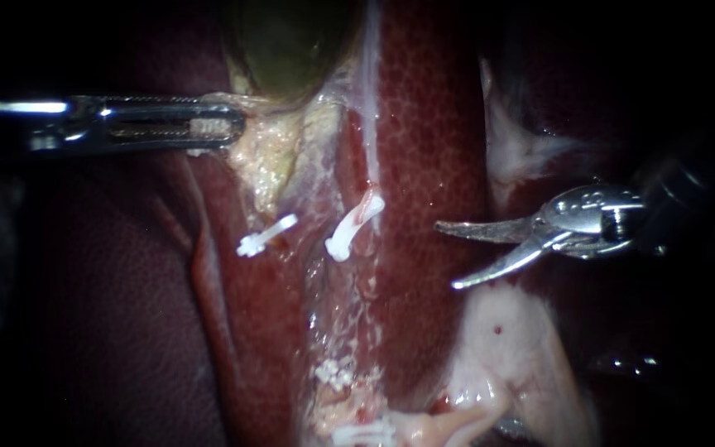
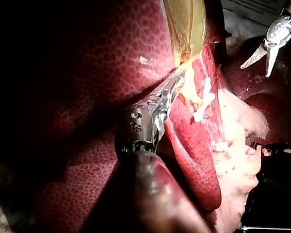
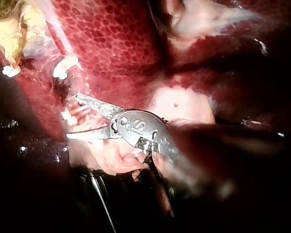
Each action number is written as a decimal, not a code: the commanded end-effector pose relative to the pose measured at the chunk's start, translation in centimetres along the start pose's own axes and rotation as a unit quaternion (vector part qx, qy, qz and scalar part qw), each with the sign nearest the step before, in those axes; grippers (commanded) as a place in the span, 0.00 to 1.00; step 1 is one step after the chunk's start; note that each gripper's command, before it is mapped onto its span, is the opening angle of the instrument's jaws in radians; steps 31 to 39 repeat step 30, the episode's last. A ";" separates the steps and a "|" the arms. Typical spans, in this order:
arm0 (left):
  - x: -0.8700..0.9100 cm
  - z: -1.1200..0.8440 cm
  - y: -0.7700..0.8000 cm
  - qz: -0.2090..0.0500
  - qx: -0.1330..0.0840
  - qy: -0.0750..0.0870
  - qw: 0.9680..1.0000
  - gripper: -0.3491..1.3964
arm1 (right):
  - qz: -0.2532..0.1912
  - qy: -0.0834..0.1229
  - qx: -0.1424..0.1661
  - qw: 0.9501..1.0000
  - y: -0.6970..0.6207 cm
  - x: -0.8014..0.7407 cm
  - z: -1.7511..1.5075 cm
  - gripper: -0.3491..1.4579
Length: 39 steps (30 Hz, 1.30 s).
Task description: Go back from the cut right tube
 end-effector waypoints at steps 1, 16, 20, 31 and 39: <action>0.04 0.04 -0.01 0.002 0.000 0.004 1.000 0.01 | 0.001 -0.001 -0.002 1.000 0.00 0.00 0.00 0.99; 0.48 0.54 -0.16 0.005 0.013 0.036 0.999 0.01 | -0.008 -0.002 -0.016 1.000 0.00 -0.01 0.00 0.99; 0.48 0.54 -0.16 0.005 0.013 0.036 0.999 0.01 | -0.008 -0.002 -0.016 1.000 0.00 0.00 0.01 0.99; 0.47 0.53 -0.16 0.005 0.015 0.037 0.999 0.01 | -0.007 -0.002 -0.018 1.000 -0.01 0.00 0.02 0.99; 0.47 0.53 -0.16 0.005 0.015 0.037 0.999 0.01 | -0.007 -0.002 -0.018 1.000 -0.01 0.00 0.02 0.99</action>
